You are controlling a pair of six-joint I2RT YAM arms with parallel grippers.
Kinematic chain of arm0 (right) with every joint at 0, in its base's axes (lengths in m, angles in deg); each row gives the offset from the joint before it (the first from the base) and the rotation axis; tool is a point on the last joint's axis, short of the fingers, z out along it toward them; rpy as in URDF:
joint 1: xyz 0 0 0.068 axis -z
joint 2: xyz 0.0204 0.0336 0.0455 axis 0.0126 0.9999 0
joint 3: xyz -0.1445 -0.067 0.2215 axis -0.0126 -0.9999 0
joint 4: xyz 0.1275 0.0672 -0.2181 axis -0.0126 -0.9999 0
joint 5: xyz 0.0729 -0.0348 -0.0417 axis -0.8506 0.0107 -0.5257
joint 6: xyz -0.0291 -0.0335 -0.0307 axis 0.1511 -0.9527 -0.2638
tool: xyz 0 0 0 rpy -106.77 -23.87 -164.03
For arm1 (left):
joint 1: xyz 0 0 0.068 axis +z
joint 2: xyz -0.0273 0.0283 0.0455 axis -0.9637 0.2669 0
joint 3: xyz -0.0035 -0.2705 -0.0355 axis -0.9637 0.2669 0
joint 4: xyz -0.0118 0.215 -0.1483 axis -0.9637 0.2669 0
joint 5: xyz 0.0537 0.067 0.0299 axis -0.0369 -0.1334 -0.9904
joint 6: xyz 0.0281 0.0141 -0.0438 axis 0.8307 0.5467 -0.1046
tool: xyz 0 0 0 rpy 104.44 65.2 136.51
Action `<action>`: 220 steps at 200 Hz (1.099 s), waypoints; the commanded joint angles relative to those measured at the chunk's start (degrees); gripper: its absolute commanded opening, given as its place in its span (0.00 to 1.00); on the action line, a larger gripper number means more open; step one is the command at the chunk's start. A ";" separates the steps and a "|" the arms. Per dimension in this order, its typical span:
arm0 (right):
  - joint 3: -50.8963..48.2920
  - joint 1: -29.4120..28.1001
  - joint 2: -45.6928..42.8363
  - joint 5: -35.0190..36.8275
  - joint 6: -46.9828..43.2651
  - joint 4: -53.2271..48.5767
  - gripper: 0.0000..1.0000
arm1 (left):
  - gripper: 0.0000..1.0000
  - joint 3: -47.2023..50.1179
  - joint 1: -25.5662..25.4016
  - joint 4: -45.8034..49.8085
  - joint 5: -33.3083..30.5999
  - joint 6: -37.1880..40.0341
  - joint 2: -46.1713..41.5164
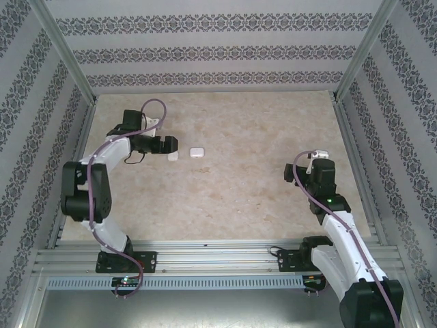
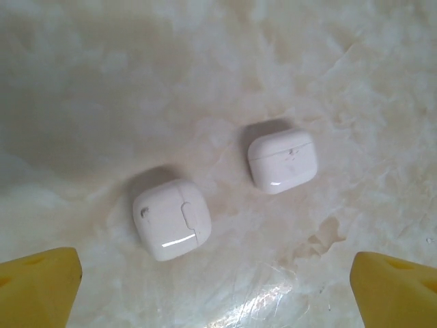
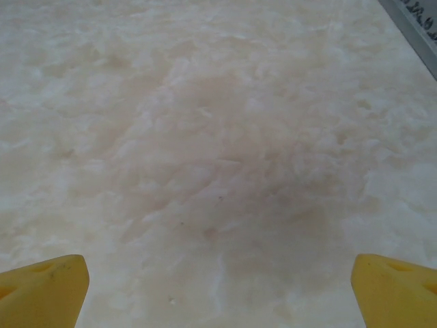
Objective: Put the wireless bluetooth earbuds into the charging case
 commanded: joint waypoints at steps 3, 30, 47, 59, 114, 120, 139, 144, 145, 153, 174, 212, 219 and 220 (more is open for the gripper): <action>-3.22 1.00 0.31 4.83 -1.74 10.88 0.98 | 1.00 5.29 -0.29 -4.92 -5.83 5.38 -6.72; -6.99 2.02 2.09 4.96 -2.16 17.26 0.98 | 1.00 18.53 -0.34 -20.73 -10.90 6.79 -16.43; -9.22 2.58 3.68 3.07 -2.63 22.23 0.98 | 1.00 30.04 -0.34 -36.49 -13.42 5.37 -22.90; -10.68 2.76 5.06 2.08 -2.42 26.61 0.98 | 1.00 37.54 -0.34 -47.57 -17.07 3.95 -25.87; -13.59 3.78 11.30 3.62 -3.70 41.32 0.98 | 1.00 48.08 -0.34 -58.42 -28.15 0.62 -25.18; -13.80 4.15 12.06 3.78 -3.43 42.95 0.98 | 1.00 48.32 -0.34 -60.02 -28.23 0.62 -24.30; -14.03 5.26 14.62 4.36 -2.27 46.88 0.98 | 1.00 49.08 -0.34 -67.60 -26.65 1.51 -21.31; -14.01 5.48 15.36 4.14 -2.17 47.92 0.98 | 1.00 49.27 -0.34 -69.96 -26.27 2.28 -19.93; -14.01 5.48 15.49 4.07 -2.10 48.18 0.98 | 1.00 49.23 -0.34 -70.26 -26.28 2.36 -19.62; -13.85 5.86 16.89 3.40 -1.99 49.94 0.98 | 1.00 48.51 -0.30 -69.82 -26.27 3.45 -18.52; -12.79 6.70 21.28 1.32 -1.99 54.26 0.98 | 1.00 48.23 -0.34 -74.73 -26.74 5.08 -14.76; -8.79 8.34 30.38 -4.12 -2.10 59.33 0.98 | 1.00 51.39 -0.34 -87.81 -28.57 4.66 -7.01; -8.58 8.46 32.36 -4.85 -1.63 61.34 0.98 | 1.00 51.85 -0.34 -90.09 -28.67 4.56 -5.56; -8.57 8.47 32.65 -4.91 -1.61 61.65 0.98 | 1.00 51.92 -0.34 -90.47 -28.72 4.60 -5.45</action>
